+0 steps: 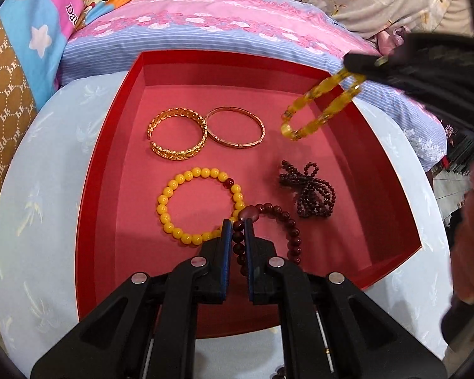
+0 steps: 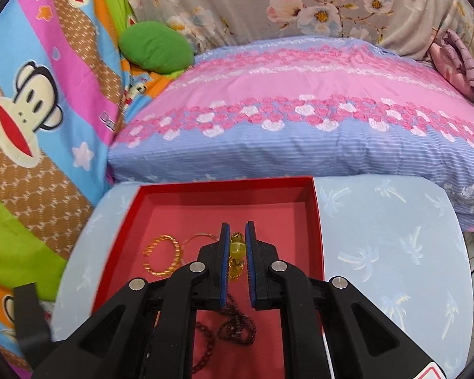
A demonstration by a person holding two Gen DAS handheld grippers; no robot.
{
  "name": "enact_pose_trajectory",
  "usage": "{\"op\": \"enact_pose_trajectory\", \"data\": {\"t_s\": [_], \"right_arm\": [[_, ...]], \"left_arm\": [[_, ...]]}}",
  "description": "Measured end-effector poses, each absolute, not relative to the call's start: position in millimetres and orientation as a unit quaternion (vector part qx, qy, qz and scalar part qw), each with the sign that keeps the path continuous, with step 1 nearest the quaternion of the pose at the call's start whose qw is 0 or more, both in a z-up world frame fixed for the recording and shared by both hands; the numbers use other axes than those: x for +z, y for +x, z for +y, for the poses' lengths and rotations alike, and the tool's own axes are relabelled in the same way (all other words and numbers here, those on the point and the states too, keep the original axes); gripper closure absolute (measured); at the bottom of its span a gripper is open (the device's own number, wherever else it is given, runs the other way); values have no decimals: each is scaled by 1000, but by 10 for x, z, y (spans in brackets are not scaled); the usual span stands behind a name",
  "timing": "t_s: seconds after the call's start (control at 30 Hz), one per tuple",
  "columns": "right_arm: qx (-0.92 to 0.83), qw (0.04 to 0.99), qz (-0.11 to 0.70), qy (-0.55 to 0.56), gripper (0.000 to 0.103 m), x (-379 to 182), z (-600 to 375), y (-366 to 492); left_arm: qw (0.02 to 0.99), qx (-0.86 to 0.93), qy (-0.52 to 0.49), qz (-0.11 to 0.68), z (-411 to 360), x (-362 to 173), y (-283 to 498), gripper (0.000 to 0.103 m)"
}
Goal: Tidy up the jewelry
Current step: 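Carry both bracelets into the red tray while both tools open to release them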
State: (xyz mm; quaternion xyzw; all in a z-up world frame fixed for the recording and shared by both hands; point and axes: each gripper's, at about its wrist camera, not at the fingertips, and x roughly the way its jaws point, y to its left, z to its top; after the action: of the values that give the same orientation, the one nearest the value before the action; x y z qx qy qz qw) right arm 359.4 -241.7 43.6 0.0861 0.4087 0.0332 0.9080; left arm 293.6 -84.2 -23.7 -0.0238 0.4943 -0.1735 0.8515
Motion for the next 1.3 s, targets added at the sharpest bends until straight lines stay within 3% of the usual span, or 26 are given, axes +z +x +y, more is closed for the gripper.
{"op": "enact_pose_trajectory", "data": {"t_s": [0.27,0.4,0.57,1.3], "right_arm": [[-1,891,448,80,93,74,-2539,3610],[-10,896,439,71,89,84,-2562,3492],[-10,901,427,76,83,131,-2574,3312],[7,908,411,77,82,301,-2394,2347]], "left_arm": [[854,-160,-29,494,-840,-279,3001,94],[856,-151,-41,493,-819,-290,3014,93],[858,-138,-49,492,-795,-287,3030,81],[877,-124,-52,462,-694,14,2721,77]]}}
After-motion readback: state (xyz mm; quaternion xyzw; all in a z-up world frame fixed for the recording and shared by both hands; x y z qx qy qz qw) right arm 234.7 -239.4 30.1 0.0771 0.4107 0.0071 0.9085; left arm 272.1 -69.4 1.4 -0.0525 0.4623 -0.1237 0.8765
